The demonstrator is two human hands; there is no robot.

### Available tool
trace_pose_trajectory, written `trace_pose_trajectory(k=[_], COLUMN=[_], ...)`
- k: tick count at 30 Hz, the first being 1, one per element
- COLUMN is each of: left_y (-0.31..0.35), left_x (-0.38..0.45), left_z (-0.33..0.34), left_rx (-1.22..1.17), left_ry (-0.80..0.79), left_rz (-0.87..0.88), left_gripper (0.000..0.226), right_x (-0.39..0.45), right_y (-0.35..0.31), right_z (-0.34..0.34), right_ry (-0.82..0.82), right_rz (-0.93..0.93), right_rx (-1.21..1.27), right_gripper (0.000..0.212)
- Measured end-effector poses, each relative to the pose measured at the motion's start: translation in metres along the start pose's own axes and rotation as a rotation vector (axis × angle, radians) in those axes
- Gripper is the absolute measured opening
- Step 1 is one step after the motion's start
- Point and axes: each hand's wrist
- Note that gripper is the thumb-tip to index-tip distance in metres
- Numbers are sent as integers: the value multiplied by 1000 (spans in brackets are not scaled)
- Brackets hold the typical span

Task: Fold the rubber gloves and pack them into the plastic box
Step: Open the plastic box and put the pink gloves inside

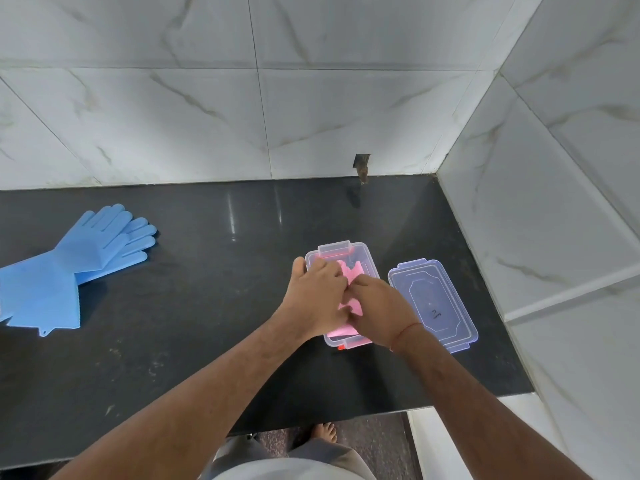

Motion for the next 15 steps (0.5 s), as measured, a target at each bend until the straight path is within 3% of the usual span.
trace_pose_trajectory(k=[4,7,11,15], left_y=[5,6,14,22], left_x=[2,5,6,10], left_z=[-16,-13,-4,8], left_rx=[-25,122,260,259], left_ry=[-316,-426,-407,-354], left_rz=[-22,-3,20,-16], left_gripper=[31,32,36,48], right_x=[9,16,23,27], right_y=[0,-2,-6,-7], right_z=[-13,-17,-4,12], right_ry=[-282,-422,-402,-364], right_rz=[39,21,46,79], right_rx=[37,-50,-181,-231], right_gripper=[25,29,35,55])
Point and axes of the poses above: each hand's wrist, its own x-axis towards the middle knuckle, its own z-axis out of the palm, y = z × x, and after that the axes turned 6 degrees about -z, right-handed
